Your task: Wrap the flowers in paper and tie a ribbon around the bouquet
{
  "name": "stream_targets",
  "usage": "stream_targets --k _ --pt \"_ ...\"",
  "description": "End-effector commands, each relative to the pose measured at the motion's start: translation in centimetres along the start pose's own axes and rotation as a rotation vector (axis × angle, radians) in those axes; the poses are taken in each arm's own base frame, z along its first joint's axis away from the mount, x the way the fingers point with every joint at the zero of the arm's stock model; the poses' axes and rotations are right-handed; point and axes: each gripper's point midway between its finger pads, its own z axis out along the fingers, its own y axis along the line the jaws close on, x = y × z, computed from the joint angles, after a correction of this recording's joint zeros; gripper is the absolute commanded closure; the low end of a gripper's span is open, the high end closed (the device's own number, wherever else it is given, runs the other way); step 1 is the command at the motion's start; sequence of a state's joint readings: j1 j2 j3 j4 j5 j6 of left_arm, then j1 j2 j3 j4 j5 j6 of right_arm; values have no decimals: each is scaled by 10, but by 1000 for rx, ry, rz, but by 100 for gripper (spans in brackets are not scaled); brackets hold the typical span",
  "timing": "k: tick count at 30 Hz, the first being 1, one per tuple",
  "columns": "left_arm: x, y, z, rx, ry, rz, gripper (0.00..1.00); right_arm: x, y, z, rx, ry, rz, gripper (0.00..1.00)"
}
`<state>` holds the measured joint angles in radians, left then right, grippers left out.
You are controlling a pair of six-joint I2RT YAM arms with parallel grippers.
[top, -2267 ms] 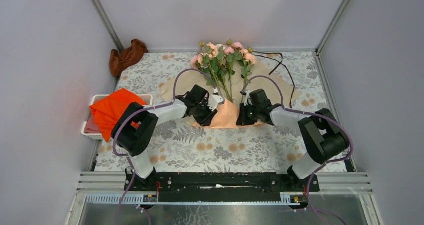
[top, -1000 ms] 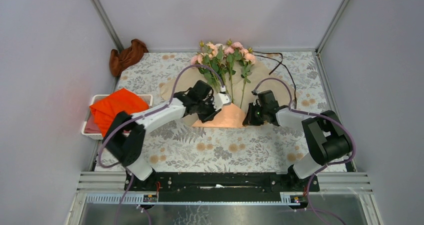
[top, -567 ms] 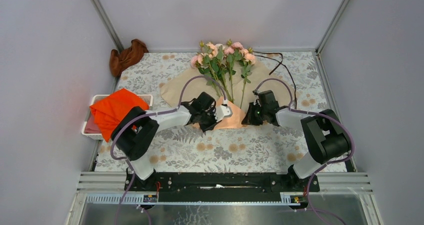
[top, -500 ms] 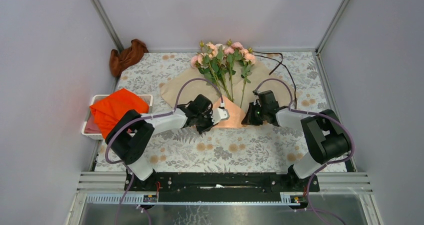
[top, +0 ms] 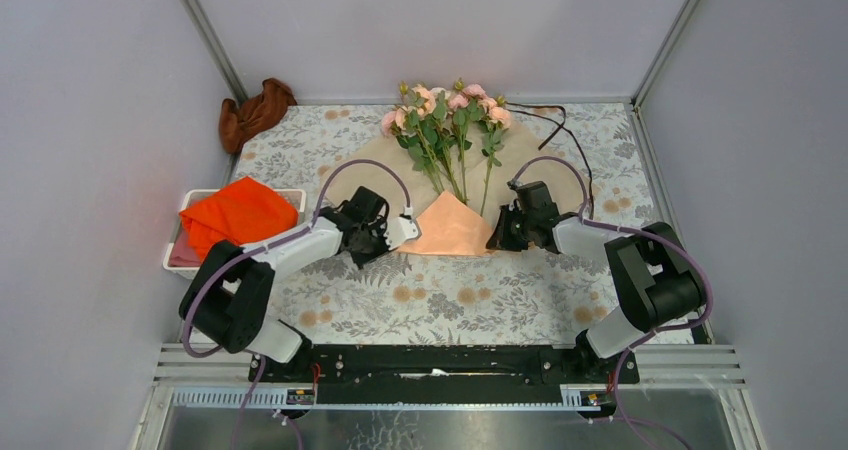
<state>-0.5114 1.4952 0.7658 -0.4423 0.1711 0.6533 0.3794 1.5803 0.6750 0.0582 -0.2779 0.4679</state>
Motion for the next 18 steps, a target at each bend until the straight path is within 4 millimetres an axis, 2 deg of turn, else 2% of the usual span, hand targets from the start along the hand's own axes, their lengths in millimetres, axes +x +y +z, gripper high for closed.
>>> stream_targets --k 1,4,6,10,12,14,16,18 --pt "-42 -22 -30 121 -102 47 87 38 -48 1 194 118 -4 100" --pt "-100 -14 -32 87 -236 39 87 37 -45 3 181 120 11 100" --pt "-135 1 -28 30 -313 1 87 36 -44 2 180 111 18 100" --pt "-183 42 -6 -95 -395 -164 87 35 -46 -1 196 97 30 100" --pt "-203 50 7 -84 -402 -214 87 36 -48 -1 207 100 41 99" --pt "-215 45 24 -54 -393 -231 86 37 -49 -2 214 98 49 98" --pt "-221 35 37 -19 -385 -216 85 38 -50 -4 221 98 56 97" --pt "-219 27 49 7 -363 -209 84 38 -51 -8 235 96 58 96"
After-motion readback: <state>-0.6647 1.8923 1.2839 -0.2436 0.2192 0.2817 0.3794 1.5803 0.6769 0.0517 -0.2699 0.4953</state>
